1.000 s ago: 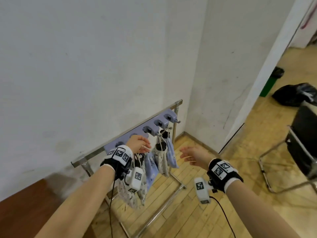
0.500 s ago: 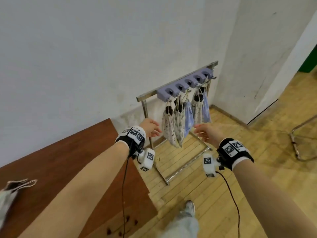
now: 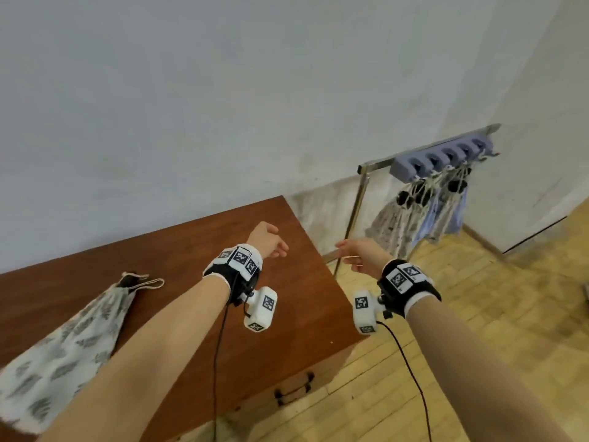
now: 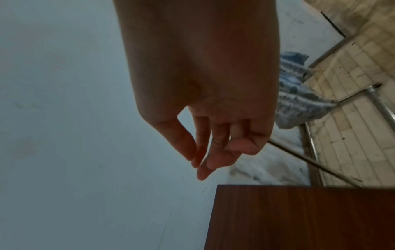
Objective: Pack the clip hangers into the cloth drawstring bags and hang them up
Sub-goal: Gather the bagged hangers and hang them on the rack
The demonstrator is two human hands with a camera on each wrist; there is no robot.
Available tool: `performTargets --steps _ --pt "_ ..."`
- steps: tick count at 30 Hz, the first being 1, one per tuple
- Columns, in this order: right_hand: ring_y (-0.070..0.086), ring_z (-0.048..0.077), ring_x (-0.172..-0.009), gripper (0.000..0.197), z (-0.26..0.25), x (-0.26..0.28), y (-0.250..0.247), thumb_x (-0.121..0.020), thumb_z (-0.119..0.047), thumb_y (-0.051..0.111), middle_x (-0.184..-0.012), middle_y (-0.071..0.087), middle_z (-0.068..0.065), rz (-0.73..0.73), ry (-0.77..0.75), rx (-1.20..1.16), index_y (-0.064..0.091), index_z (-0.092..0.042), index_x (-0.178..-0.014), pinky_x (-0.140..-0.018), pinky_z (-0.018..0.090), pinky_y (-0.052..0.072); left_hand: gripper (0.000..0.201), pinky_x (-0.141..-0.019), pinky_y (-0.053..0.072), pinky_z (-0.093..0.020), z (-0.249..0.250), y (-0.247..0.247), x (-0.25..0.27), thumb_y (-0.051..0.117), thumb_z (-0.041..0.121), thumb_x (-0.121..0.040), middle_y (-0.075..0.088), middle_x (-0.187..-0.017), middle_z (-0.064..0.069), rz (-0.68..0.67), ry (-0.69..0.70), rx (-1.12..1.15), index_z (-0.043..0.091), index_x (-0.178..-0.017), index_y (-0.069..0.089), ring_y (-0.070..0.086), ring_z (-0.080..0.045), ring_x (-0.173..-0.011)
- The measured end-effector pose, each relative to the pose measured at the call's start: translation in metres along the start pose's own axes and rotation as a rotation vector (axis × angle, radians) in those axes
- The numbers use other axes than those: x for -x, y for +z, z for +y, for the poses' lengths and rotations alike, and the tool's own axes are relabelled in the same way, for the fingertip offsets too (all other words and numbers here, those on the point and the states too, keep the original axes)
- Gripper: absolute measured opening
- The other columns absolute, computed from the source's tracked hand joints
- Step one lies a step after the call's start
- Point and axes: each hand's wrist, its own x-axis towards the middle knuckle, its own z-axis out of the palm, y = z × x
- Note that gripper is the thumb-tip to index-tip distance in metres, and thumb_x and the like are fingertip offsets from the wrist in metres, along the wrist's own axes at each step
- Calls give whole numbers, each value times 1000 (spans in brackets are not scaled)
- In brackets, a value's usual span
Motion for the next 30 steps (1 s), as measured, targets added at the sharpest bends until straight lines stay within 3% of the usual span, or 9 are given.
performTargets --steps 5,9,13,14,16,18,24,28,30 --pt "49 10 -56 15 -38 -41 160 -98 -8 46 -84 66 5 -13 38 103 61 -9 -103 -46 20 30 20 -53 49 -23 -90 -161 -24 43 -5 -91 65 -70 -8 -22 -122 -67 6 -107 47 62 -15 -51" --pt "54 13 -58 19 -42 -60 285 -94 0 49 -82 67 9 -67 43 206 63 -4 -105 -45 21 33 24 -68 52 -31 -164 -290 -41 46 2 -91 68 -87 -12 88 -218 -312 -1 -107 63 65 -25 -77" --pt "58 18 -64 25 -15 -63 388 -94 1 50 -85 63 8 -194 232 128 58 -6 -116 -46 23 38 13 -76 42 -30 -217 -372 -41 51 9 -90 55 -89 -10 108 -312 -584 13 -80 58 54 -26 -79" --pt "60 20 -69 27 -8 -65 408 -95 0 50 -90 63 8 -197 286 78 56 -7 -120 -49 24 41 5 -80 43 -31 -228 -382 -45 53 14 -90 56 -95 -11 69 -341 -584 12 -89 58 56 -26 -84" --pt "62 23 -79 32 5 -67 444 -96 -4 49 -104 60 6 -159 379 -29 51 -13 -128 -57 28 45 48 -94 44 -37 -253 -392 -58 59 30 -90 52 -126 -17 21 -369 -550 6 -129 46 54 -33 -113" --pt "61 25 -84 35 15 -69 471 -98 -6 47 -118 55 6 -91 428 -165 46 -17 -131 -62 31 47 65 -101 42 -40 -268 -391 -68 60 37 -89 44 -141 -17 -36 -339 -502 10 -142 33 48 -35 -124" --pt "55 27 -112 35 20 -92 520 -100 -18 48 -136 53 8 -81 437 -340 51 -15 -134 -73 32 49 32 -98 42 -34 -281 -370 -99 61 26 -87 50 -129 -14 -68 -145 -611 16 -118 58 53 -32 -116" --pt "51 26 -121 30 23 -102 539 -100 -18 47 -134 54 12 -83 479 -344 53 -12 -129 -93 36 46 29 -95 43 -38 -282 -361 -110 62 30 -86 49 -122 -13 -74 -106 -657 14 -110 61 47 -32 -116" --pt "50 28 -123 25 27 -105 545 -99 -19 48 -133 56 13 -94 491 -348 56 -11 -122 -101 38 42 21 -91 45 -38 -282 -359 -112 57 29 -88 50 -115 -14 -82 -72 -650 11 -94 66 47 -33 -112"
